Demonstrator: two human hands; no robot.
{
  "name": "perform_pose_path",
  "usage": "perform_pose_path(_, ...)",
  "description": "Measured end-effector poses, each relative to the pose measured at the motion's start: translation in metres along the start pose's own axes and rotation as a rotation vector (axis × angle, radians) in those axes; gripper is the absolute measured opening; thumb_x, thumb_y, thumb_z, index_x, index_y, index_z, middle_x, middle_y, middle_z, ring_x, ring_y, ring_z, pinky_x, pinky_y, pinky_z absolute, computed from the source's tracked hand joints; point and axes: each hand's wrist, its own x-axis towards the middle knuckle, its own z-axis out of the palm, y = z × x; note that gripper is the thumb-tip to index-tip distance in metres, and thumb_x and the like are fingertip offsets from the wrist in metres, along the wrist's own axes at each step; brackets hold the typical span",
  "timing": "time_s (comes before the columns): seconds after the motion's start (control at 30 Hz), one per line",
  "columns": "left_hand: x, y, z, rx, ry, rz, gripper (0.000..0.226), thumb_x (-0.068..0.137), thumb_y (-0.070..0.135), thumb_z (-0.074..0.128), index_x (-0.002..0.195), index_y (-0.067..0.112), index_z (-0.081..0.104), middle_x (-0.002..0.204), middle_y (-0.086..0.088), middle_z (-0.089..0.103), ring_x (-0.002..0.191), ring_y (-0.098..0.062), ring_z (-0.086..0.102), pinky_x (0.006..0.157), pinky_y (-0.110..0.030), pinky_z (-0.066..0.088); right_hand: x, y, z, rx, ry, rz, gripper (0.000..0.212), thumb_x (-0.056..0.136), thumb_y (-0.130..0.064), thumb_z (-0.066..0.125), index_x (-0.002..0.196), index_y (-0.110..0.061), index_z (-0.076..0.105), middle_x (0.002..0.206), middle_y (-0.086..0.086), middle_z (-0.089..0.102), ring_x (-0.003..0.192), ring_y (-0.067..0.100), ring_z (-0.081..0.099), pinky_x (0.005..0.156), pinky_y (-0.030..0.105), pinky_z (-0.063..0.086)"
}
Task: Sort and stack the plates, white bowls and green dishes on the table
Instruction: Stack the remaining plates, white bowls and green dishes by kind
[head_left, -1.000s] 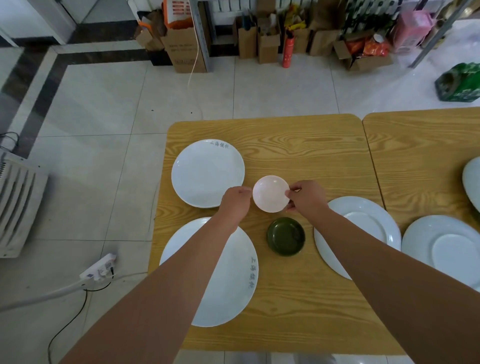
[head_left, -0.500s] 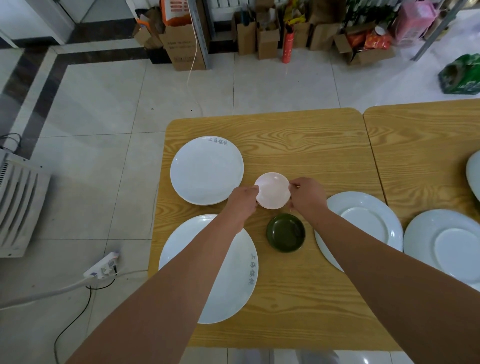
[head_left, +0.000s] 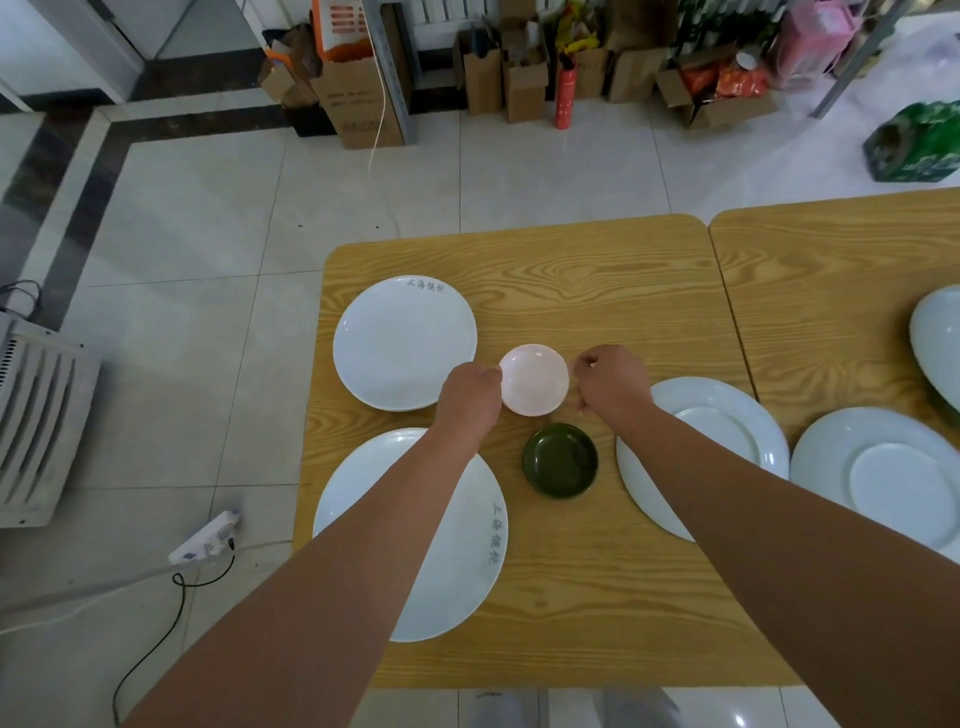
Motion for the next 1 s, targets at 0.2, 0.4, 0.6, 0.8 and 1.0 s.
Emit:
perform_pose_path(0.2,-0.038,0.036,0.02,0.051,-0.018,0.159,0.034,0.1,0.018,0.043,0.126,0.003,0.06,0.129,-0.016,0.061,0.119,-0.034,0.057,0.097,-0.039,0.046,-0.011,0.012,-0.045,0.142,0.006,0.035,0.022,0.098,-0.019,0.054,0.108,-0.005,0.066,0.083,0.012,0.071,0.071,0.027,0.073,0.076,0.046,0.061)
perform_pose_path(0.4,-0.087,0.05,0.086,0.117,-0.226,0.194,0.021,0.099,0.021,0.045,0.106,0.023,0.065,0.095,0.009,0.055,0.093,-0.013,0.048,0.076,-0.024,0.041,-0.031,0.058,-0.11,0.391,0.048,0.117,0.024,0.095,-0.017,0.057,0.114,-0.005,0.066,0.08,0.01,0.069,0.063,0.024,0.07,0.072,0.042,0.062)
perform_pose_path(0.6,-0.115,0.049,0.175,0.11,-0.407,0.157,0.015,0.092,0.021,0.06,0.103,0.013,0.068,0.103,-0.008,0.068,0.099,-0.025,0.063,0.096,-0.04,0.05,-0.051,0.146,-0.198,0.548,0.176,0.275,0.022,0.094,-0.017,0.061,0.11,-0.002,0.064,0.085,0.014,0.064,0.07,0.023,0.062,0.074,0.039,0.058)
perform_pose_path(0.8,-0.14,0.046,0.248,0.323,-0.552,0.225,0.025,0.095,0.021,0.059,0.118,0.014,0.062,0.118,-0.003,0.061,0.115,-0.022,0.055,0.103,-0.032,0.042,-0.064,0.232,-0.244,0.621,0.309,0.456,0.03,0.088,-0.022,0.068,0.107,0.001,0.066,0.079,0.011,0.059,0.077,0.028,0.061,0.083,0.045,0.058)
perform_pose_path(1.0,-0.141,0.053,0.294,0.584,-0.522,0.321,0.048,0.094,0.027,0.059,0.137,0.009,0.048,0.128,-0.006,0.054,0.12,-0.025,0.051,0.092,-0.03,0.039,-0.075,0.281,-0.252,0.667,0.354,0.587,0.03,0.088,-0.024,0.067,0.104,0.002,0.062,0.097,0.016,0.059,0.09,0.029,0.056,0.088,0.045,0.054)
